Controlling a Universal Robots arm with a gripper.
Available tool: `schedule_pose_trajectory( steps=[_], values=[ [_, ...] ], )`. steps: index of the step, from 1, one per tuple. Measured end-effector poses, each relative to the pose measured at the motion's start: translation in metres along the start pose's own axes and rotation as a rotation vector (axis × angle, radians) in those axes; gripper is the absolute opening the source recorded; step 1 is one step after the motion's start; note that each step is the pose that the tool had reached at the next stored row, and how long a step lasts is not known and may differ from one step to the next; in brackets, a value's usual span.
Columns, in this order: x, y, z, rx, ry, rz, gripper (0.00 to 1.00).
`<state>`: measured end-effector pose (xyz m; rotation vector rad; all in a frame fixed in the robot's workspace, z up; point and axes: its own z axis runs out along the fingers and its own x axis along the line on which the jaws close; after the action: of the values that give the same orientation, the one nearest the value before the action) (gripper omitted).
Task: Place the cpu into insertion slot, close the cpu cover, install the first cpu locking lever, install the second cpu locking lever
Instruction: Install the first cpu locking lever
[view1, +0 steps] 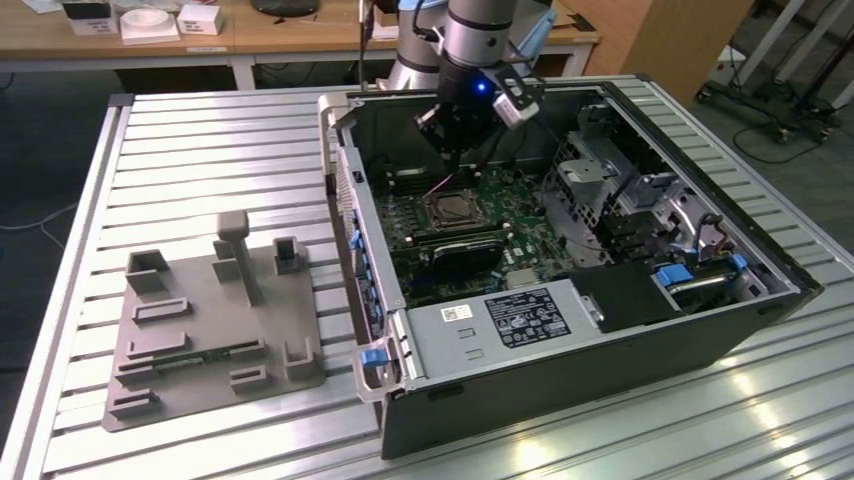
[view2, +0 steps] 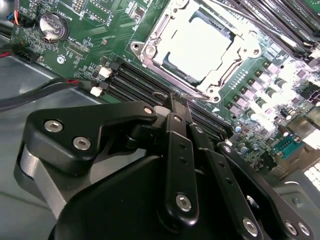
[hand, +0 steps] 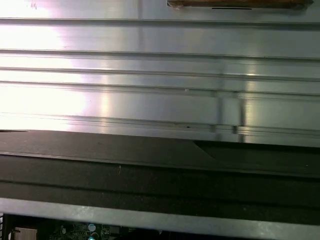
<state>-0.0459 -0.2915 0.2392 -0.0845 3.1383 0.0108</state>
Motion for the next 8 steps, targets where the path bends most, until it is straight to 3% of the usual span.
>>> schedule_pose_trajectory(
  steps=[8],
  values=[
    [0.0000,0.0000,-0.0016,0.0000,0.0000,0.000,0.10]
  ],
)
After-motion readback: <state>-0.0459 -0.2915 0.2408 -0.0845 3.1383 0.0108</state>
